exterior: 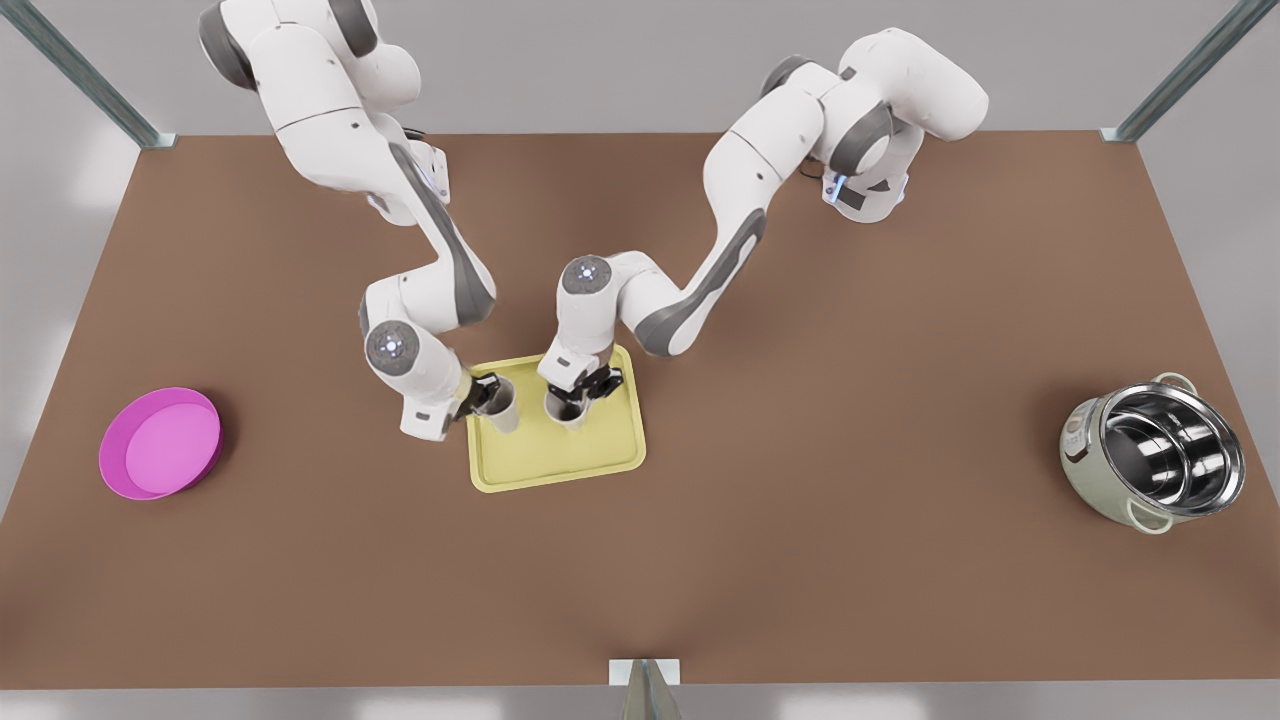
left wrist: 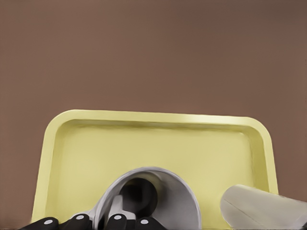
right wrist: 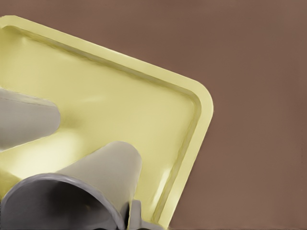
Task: Use the left arm to pick up the white IKEA cup from the tray and place it on the middle-left position; use the right arm to pick up the white IKEA cup from the tray and place it on the middle-right position
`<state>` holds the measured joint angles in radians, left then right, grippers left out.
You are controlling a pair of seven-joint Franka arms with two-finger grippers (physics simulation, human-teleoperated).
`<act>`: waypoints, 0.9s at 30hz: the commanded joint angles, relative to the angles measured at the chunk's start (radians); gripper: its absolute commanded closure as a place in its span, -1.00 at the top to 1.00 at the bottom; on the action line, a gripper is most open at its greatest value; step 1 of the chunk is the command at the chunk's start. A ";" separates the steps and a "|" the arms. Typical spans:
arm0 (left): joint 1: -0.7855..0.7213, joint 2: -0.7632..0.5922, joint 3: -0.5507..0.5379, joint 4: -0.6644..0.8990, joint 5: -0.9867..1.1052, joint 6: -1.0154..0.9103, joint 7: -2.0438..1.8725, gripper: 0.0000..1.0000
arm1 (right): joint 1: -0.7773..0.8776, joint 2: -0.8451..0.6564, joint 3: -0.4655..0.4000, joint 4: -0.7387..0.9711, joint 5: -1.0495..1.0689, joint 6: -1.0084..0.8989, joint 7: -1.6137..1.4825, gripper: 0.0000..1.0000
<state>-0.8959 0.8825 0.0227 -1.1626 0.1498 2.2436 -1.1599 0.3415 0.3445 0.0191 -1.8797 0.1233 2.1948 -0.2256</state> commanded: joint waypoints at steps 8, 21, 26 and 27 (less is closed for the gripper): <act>0.409 -0.378 -0.003 -0.551 -0.167 0.097 0.877 -0.57 | -0.010 0.065 -0.317 0.188 -0.044 -0.236 -0.389 -0.92; 0.505 -0.324 0.000 -0.663 -0.208 0.456 1.184 -0.56 | -0.168 0.321 -0.370 0.330 0.075 -0.191 -0.684 -0.92; 0.506 -0.323 0.002 -0.661 -0.210 0.453 1.230 1.00 | -0.168 0.341 -0.369 0.335 0.075 -0.153 -0.683 -0.90; 0.506 -0.324 0.003 -0.660 -0.210 0.449 1.232 1.00 | -0.168 0.346 -0.369 0.335 0.075 -0.152 -0.683 -0.90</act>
<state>-0.3899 0.5601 0.0247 -1.8238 -0.0616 2.6597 -0.3266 0.1735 0.6889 -0.3497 -1.5452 0.2100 2.0185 -0.7121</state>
